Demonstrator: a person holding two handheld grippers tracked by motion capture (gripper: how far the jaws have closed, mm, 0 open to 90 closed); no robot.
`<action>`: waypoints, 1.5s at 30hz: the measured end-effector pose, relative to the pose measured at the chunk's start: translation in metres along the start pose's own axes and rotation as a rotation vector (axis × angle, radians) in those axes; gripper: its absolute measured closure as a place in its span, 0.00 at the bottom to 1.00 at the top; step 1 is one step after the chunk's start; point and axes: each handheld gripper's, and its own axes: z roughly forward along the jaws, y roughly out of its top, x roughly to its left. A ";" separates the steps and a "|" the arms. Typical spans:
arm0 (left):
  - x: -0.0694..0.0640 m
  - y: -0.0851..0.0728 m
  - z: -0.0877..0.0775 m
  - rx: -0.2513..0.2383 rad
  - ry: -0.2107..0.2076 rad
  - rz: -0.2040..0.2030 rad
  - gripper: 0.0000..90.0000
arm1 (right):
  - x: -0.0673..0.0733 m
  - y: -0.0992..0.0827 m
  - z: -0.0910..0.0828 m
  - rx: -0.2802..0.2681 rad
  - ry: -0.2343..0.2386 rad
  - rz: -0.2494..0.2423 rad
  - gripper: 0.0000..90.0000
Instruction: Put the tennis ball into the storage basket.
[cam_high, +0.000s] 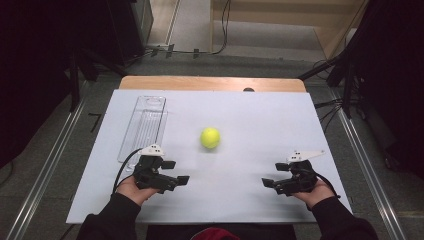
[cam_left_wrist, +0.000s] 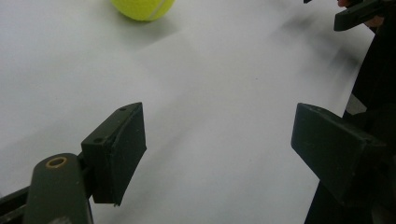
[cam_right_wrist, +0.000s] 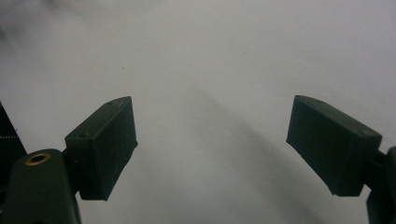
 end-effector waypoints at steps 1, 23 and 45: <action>0.000 0.000 0.000 0.000 0.000 0.000 0.20 | 0.000 0.000 0.000 0.000 0.000 0.000 0.15; -0.004 0.026 0.021 0.005 0.014 0.005 0.20 | 0.000 0.000 0.000 0.001 0.002 0.002 0.15; 0.009 0.049 0.039 -0.009 0.040 -0.004 0.20 | 0.000 0.000 0.001 0.000 0.006 -0.002 0.15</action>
